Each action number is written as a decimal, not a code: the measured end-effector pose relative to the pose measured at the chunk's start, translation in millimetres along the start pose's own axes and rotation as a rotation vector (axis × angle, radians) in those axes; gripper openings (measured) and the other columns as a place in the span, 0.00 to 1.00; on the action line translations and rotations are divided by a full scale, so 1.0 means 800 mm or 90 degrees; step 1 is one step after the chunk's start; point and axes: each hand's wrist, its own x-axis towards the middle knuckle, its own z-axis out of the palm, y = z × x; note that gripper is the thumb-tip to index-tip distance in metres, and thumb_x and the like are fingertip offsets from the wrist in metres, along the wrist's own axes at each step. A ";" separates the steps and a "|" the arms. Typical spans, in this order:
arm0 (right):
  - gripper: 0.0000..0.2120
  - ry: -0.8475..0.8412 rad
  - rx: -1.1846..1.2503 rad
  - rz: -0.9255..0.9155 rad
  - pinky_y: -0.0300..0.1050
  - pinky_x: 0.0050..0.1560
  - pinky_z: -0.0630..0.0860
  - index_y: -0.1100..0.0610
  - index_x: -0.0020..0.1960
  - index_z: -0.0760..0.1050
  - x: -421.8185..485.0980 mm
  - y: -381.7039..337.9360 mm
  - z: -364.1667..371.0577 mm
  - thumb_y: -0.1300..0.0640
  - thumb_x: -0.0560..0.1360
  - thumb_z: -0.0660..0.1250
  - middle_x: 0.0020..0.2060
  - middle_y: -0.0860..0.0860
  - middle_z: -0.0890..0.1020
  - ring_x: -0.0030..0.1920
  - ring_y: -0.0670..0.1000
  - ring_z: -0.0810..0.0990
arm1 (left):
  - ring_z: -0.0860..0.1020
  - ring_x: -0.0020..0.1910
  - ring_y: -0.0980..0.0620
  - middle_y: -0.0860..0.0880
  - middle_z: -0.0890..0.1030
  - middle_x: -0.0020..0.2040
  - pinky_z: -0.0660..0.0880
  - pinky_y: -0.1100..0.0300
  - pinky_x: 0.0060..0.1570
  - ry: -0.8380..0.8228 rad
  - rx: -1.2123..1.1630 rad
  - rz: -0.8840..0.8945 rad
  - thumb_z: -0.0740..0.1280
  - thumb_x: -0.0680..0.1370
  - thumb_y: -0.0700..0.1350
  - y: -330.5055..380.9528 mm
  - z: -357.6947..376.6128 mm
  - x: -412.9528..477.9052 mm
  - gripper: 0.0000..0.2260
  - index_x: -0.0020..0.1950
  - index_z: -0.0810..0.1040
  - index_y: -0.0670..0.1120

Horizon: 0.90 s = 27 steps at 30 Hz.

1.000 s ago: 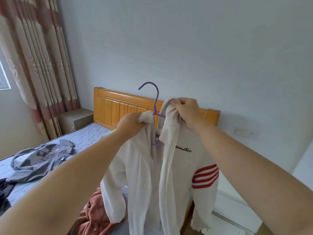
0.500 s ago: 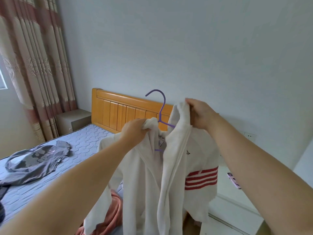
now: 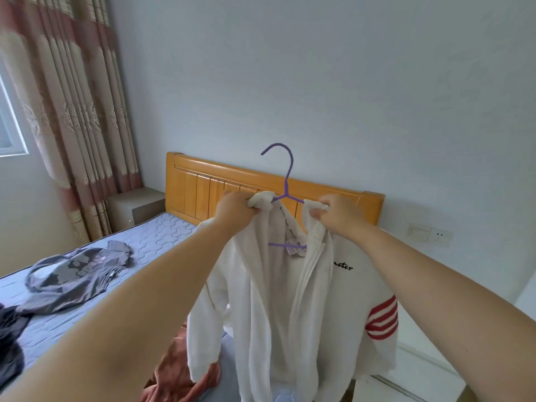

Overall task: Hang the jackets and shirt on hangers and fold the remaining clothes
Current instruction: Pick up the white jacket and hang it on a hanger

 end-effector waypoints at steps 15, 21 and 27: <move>0.19 0.140 0.149 0.124 0.44 0.30 0.61 0.54 0.28 0.65 -0.008 -0.002 0.010 0.54 0.74 0.68 0.25 0.48 0.70 0.31 0.52 0.70 | 0.78 0.49 0.42 0.44 0.79 0.49 0.74 0.52 0.45 -0.068 0.101 0.018 0.59 0.77 0.39 0.046 0.050 -0.050 0.09 0.57 0.72 0.45; 0.12 0.148 0.118 0.085 0.48 0.38 0.69 0.55 0.33 0.73 -0.019 0.015 0.013 0.53 0.73 0.69 0.29 0.49 0.76 0.37 0.56 0.76 | 0.74 0.50 0.52 0.51 0.78 0.50 0.72 0.57 0.49 -0.056 0.233 0.099 0.60 0.78 0.60 -0.004 0.019 -0.045 0.18 0.52 0.79 0.47; 0.07 0.178 0.139 -0.018 0.47 0.37 0.70 0.58 0.38 0.79 -0.019 0.002 0.002 0.56 0.73 0.70 0.32 0.52 0.78 0.36 0.54 0.75 | 0.76 0.50 0.49 0.49 0.78 0.56 0.73 0.54 0.47 -0.097 0.205 0.099 0.61 0.77 0.61 -0.004 -0.017 -0.015 0.20 0.63 0.69 0.51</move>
